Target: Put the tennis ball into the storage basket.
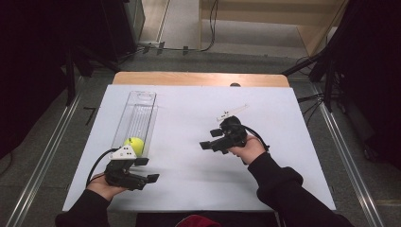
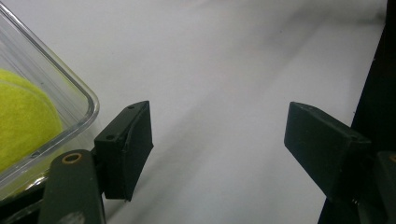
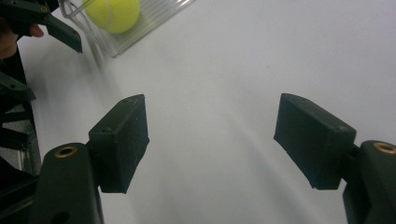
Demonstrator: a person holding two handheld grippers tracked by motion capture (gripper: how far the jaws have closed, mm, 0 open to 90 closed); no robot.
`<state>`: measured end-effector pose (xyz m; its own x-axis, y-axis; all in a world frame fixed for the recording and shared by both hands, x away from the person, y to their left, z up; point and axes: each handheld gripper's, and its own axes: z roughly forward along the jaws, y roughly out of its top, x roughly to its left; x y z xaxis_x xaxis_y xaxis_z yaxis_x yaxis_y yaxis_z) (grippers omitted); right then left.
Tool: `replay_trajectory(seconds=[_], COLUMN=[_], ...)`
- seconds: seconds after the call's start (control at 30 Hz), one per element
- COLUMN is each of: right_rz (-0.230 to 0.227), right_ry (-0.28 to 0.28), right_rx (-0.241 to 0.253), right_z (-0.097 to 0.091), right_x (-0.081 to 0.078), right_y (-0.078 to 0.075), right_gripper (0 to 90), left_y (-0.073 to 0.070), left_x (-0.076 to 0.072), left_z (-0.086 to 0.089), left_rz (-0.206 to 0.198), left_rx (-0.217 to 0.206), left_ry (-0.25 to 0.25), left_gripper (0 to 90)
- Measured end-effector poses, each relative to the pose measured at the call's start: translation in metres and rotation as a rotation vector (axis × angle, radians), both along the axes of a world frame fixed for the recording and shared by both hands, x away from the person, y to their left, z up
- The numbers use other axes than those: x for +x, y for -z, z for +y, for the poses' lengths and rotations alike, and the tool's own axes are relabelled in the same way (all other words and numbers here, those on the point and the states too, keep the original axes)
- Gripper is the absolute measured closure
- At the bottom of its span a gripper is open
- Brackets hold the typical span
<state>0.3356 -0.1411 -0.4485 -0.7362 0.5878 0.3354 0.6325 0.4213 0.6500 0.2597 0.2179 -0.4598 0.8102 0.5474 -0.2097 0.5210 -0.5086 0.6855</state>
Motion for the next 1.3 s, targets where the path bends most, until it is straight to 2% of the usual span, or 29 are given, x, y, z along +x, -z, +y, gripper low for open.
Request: replay_trajectory(seconds=[0.27,0.47,1.1,1.3], right_rz=[-0.009,-0.006,-0.018,-0.019], right_ry=[0.011,0.033,0.048,0.070], right_rx=[0.000,-0.018,-0.031,-0.034], right_z=[-0.015,-0.025,-0.050,-0.062], right_x=[-0.010,-0.015,-0.034,-0.039], right_y=[-0.001,0.001,0.003,0.006], right_gripper=[23.8,23.7,23.6,23.5], left_y=[0.000,0.000,0.000,0.001], left_x=[0.000,0.000,0.000,0.000], left_z=[0.000,0.000,0.000,0.000], left_rz=[0.001,0.001,0.005,0.004], left_rx=[0.000,0.002,0.005,0.005], left_ry=[-0.004,-0.004,-0.003,-0.002], left_gripper=[24.3,24.3,24.3,24.3])
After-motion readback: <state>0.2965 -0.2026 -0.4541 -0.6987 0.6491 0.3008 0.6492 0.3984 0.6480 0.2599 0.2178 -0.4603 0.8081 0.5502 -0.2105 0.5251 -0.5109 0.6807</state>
